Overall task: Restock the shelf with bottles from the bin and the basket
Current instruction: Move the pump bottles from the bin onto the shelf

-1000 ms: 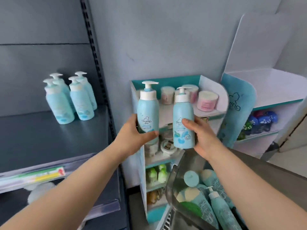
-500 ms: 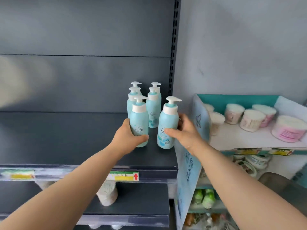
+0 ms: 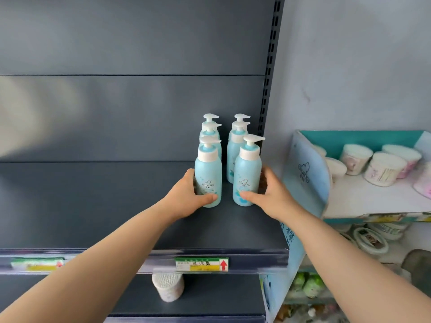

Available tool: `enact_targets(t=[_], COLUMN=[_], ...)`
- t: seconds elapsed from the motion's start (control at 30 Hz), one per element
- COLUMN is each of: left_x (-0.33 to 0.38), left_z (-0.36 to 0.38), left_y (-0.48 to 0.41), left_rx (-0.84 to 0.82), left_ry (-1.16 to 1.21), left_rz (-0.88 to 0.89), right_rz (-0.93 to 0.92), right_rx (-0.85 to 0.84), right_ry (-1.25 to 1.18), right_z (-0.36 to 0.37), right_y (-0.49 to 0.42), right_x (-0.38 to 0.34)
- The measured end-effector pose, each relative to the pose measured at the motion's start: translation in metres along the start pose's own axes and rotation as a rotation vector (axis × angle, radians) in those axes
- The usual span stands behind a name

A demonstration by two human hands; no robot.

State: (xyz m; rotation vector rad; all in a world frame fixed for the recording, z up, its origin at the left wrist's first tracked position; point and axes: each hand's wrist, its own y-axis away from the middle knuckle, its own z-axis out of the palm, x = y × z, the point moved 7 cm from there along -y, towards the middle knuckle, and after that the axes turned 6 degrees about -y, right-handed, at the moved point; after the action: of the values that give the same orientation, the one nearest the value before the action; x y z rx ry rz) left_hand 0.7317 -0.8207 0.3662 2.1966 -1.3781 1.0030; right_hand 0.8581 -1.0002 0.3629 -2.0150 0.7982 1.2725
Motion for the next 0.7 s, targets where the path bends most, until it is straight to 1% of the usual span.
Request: enact_targets(t=[0.3, 0.7], left_x=[-0.001, -0.001], left_z=[-0.002, -0.001], left_y=[-0.012, -0.009], left_rx=[0.012, 0.017], left_ry=[-0.104, -0.114], left_rz=[0.056, 0.053], right_rz=[-0.018, -0.008], right_rx=[0.049, 0.013], right_ry=[0.030, 0.028], right_z=[0.016, 0.022], right_y=[-0.008, -0.009], right_x=[-0.006, -0.002])
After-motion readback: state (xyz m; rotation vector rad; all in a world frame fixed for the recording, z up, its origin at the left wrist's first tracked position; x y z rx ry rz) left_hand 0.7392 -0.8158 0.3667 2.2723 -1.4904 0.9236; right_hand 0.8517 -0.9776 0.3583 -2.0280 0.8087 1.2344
